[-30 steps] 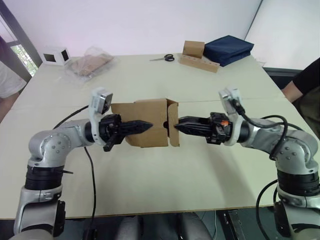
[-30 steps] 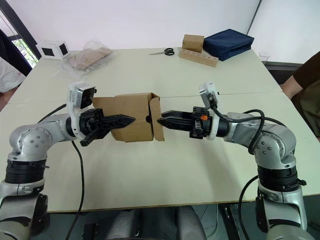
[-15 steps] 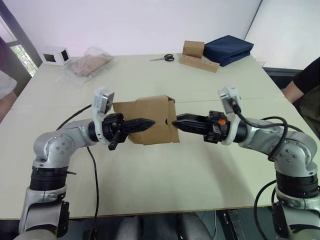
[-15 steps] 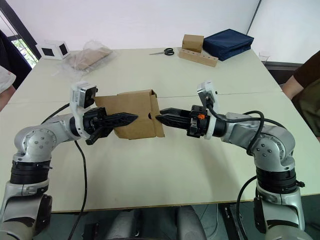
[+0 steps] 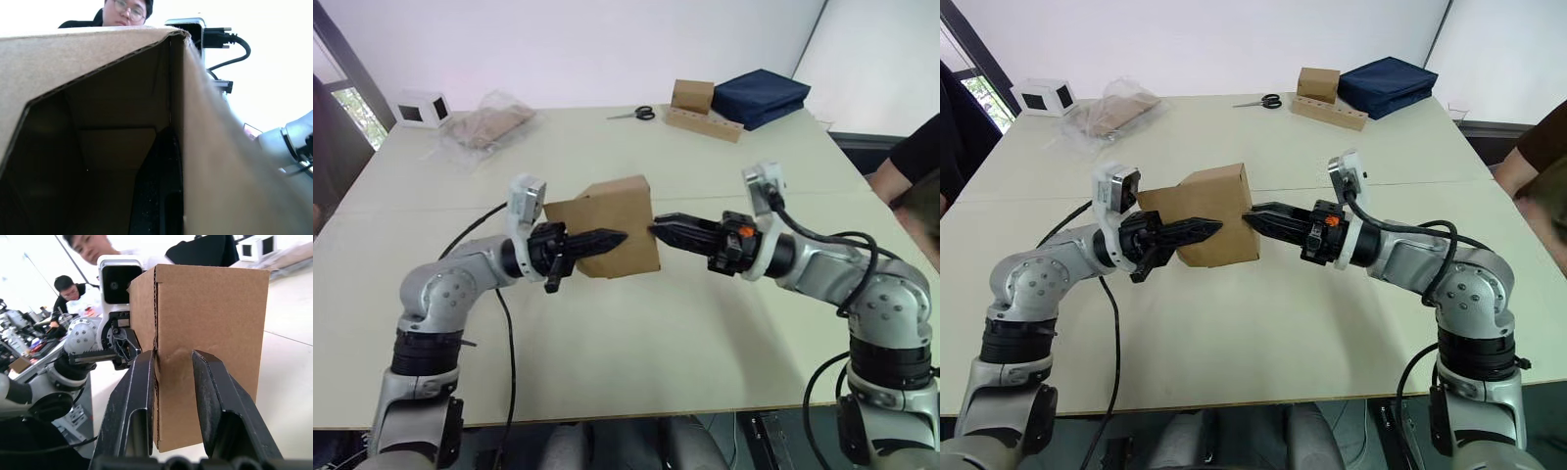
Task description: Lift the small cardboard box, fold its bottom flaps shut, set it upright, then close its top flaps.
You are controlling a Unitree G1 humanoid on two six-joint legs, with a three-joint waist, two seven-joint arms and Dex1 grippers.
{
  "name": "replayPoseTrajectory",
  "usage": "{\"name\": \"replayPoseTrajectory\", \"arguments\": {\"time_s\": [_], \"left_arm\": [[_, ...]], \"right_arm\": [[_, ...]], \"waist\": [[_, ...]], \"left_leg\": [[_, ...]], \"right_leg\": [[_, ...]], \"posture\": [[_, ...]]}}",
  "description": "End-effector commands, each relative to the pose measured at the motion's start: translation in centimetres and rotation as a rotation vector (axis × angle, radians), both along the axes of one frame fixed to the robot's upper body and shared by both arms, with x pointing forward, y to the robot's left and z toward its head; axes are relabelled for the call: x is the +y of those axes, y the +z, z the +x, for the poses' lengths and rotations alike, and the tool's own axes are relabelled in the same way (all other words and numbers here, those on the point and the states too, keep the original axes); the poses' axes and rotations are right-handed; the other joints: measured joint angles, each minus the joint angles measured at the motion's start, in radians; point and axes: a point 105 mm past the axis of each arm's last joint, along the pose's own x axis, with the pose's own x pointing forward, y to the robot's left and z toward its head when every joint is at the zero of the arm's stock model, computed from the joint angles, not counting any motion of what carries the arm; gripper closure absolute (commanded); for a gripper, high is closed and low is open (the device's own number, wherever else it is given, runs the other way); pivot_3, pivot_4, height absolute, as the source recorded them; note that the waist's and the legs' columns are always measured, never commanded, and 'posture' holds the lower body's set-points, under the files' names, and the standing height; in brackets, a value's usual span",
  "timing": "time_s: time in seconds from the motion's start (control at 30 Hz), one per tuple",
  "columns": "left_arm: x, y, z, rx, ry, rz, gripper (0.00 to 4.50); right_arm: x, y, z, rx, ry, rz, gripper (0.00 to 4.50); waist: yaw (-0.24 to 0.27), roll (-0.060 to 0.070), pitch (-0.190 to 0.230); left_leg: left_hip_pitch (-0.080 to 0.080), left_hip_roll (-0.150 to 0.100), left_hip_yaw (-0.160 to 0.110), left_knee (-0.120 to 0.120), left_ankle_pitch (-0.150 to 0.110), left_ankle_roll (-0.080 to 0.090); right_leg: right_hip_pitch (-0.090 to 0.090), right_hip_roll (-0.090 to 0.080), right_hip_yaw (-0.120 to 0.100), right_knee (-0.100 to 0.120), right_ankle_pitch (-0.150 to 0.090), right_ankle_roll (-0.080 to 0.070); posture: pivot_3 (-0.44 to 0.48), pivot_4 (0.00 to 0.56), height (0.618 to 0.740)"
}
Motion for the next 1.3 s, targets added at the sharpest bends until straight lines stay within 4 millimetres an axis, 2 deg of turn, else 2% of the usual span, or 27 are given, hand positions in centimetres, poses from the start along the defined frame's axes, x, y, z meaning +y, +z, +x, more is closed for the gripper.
{"name": "replayPoseTrajectory", "arguments": {"time_s": [0.03, 0.27, 0.8, 1.3], "left_arm": [[-0.4, 1.2, -0.5, -0.024, -0.024, -0.039, 4.50], [-0.2, 2.0, 0.5, 0.000, 0.026, -0.082, 4.50], [-0.9, 1.2, -0.5, 0.019, -0.025, -0.056, 4.50], [0.9, 1.5, -0.4, 0.012, -0.005, -0.024, 4.50]], "right_arm": [[1.4, 0.5, -1.8, -0.060, 0.076, -0.012, 3.32], [1.6, -0.5, -2.0, -0.079, 0.069, -0.066, 3.32], [2.7, -0.1, -1.9, -0.111, 0.112, -0.067, 3.32], [-1.1, 0.3, -0.5, -0.108, 0.015, -0.090, 3.32]], "waist": [[0.000, 0.000, 0.000], [0.000, 0.000, 0.000], [0.001, 0.000, 0.000], [0.001, 0.000, 0.000]], "left_leg": [[0.000, 0.000, 0.000, 0.000, 0.000, 0.000], [0.000, 0.000, 0.000, 0.000, 0.000, 0.000], [0.000, 0.000, 0.000, 0.000, 0.000, 0.000], [0.000, 0.000, 0.000, 0.000, 0.000, 0.000]], "right_leg": [[0.000, 0.000, 0.000, 0.000, 0.000, 0.000], [0.000, 0.000, 0.000, 0.000, 0.000, 0.000], [0.000, 0.000, 0.000, 0.000, 0.000, 0.000], [0.000, 0.000, 0.000, 0.000, 0.000, 0.000]], "posture": [[0.000, 0.150, 0.740], [0.000, 0.150, 0.740], [0.000, 0.150, 0.740], [0.000, 0.150, 0.740]]}}
